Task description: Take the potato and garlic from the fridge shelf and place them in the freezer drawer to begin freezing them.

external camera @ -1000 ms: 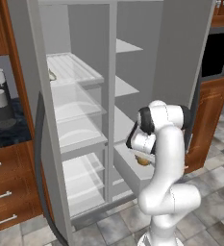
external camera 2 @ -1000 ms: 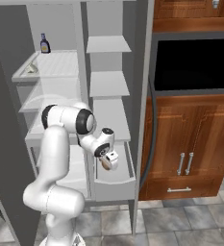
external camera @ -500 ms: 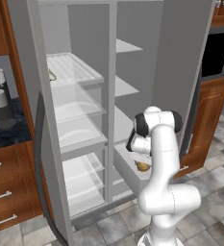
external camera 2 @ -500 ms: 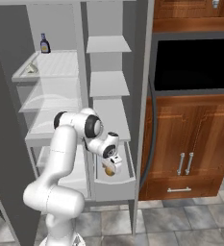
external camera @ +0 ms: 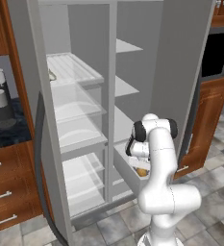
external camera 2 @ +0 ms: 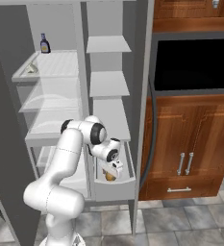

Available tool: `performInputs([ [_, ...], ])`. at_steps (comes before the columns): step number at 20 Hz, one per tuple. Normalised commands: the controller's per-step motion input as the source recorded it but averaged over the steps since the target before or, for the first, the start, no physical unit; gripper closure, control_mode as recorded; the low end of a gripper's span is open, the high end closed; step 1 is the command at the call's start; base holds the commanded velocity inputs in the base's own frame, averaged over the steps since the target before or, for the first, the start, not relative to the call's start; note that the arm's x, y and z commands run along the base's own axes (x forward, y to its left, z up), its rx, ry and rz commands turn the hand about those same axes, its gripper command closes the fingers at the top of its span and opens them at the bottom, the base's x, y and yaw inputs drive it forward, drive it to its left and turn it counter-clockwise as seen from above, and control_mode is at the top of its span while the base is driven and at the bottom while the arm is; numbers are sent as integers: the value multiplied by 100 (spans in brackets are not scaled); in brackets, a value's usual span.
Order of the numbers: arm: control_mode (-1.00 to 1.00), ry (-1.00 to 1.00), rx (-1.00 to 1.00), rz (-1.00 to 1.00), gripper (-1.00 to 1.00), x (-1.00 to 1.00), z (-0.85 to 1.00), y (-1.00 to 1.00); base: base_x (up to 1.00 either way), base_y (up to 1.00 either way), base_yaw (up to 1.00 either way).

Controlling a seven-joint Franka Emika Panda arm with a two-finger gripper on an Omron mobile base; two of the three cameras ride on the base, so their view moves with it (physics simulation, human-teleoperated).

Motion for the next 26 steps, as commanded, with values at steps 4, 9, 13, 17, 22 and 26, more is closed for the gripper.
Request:
performInputs([
  [4, -100, -2, 0, 4, -100, -29, -38, 0, 0, 0, 0],
  [9, -100, -8, 0, 5, -100, -20, -7, 0, 0, 0, 0],
  [13, -100, -2, 0, 5, -100, -34, 8, 0, 0, 0, 0],
  [17, -100, -2, 0, 4, -100, -45, 31, 0, 0, 0, 0],
  [22, -100, -20, 0, 6, -100, -28, 89, 0, 0, 0, 0],
  [26, -100, -28, 0, 5, -100, -54, 100, 0, 0, 0, 0],
])
